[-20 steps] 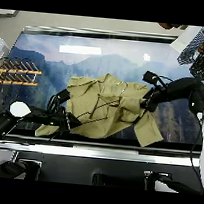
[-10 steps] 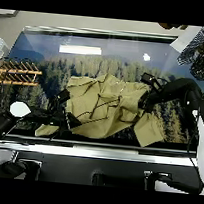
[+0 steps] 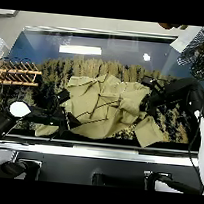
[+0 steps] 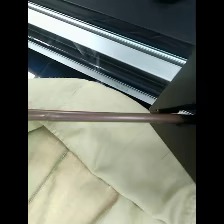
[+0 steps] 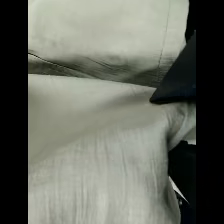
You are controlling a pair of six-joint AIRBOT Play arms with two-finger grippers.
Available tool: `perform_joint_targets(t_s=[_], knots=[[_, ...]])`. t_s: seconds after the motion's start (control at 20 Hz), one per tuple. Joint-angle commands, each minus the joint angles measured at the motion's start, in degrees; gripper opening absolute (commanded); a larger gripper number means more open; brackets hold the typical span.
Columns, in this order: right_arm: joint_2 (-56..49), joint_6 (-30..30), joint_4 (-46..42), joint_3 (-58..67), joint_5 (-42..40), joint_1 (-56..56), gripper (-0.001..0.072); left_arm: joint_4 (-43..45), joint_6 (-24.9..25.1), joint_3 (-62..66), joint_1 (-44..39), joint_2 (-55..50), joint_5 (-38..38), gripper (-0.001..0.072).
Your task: Fold the clothes and pants, and hang the long-sleeved shirts on hangers.
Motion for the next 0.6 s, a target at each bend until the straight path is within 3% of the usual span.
perform_joint_targets(t_s=[0.0, 0.15, 0.55], knots=[[3.26, 3.41, -3.04, -0.02, -2.16, 0.04, 0.0021, 0.22, -2.12, 0.04, 0.04, 0.0, 0.0, 0.0218], [6.16, 5.81, -4.42, -0.02, -2.93, 0.04, 0.002, 0.24, -8.98, 0.04, 1.46, 0.04, 0.0, 0.0519], [12.57, 6.4, -5.51, -0.02, -3.82, 0.04, 0.002, 2.91, -29.77, 0.04, 13.86, 2.01, -1.31, 0.0556]])
